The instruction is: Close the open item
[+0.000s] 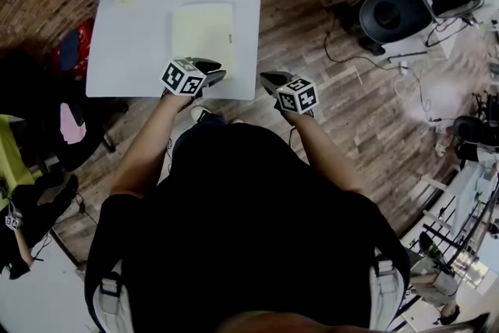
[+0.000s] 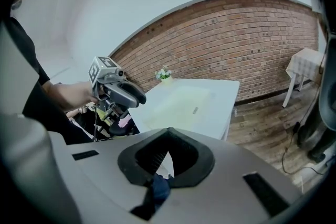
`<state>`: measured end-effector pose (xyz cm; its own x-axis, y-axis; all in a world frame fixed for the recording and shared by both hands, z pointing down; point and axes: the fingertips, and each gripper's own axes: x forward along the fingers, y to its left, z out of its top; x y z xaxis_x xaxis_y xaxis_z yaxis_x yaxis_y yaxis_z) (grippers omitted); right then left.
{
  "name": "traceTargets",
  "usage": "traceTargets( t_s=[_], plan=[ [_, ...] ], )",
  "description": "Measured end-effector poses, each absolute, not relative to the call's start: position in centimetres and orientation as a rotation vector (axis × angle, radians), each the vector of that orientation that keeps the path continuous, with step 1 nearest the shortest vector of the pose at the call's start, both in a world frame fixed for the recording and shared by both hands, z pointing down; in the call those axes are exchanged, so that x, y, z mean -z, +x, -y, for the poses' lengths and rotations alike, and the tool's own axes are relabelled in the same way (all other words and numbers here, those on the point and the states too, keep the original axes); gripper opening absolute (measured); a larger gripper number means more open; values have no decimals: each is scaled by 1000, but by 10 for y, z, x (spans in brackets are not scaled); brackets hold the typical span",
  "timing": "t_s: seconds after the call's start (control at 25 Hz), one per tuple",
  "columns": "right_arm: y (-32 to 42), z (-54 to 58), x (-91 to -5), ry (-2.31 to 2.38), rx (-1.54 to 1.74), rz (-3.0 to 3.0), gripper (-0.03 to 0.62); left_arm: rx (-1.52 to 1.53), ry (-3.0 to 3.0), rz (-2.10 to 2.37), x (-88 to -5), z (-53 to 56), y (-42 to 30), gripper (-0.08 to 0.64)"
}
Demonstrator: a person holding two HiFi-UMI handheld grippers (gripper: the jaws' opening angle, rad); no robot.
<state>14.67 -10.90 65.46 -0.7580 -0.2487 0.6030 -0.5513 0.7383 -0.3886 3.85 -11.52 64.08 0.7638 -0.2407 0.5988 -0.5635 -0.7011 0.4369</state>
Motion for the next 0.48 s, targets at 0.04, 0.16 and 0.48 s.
traceTargets(
  t_s=[0.04, 0.16, 0.48],
  plan=[
    [147, 108, -654, 601, -765, 2413, 20, -671, 2348, 609, -635, 114, 38, 112],
    [149, 104, -652, 596, -762, 2416, 20, -662, 2377, 644, -623, 109, 36, 103],
    [150, 103, -651, 598, -760, 2414, 20, -664, 2396, 706, -613, 99, 15, 82]
  ],
)
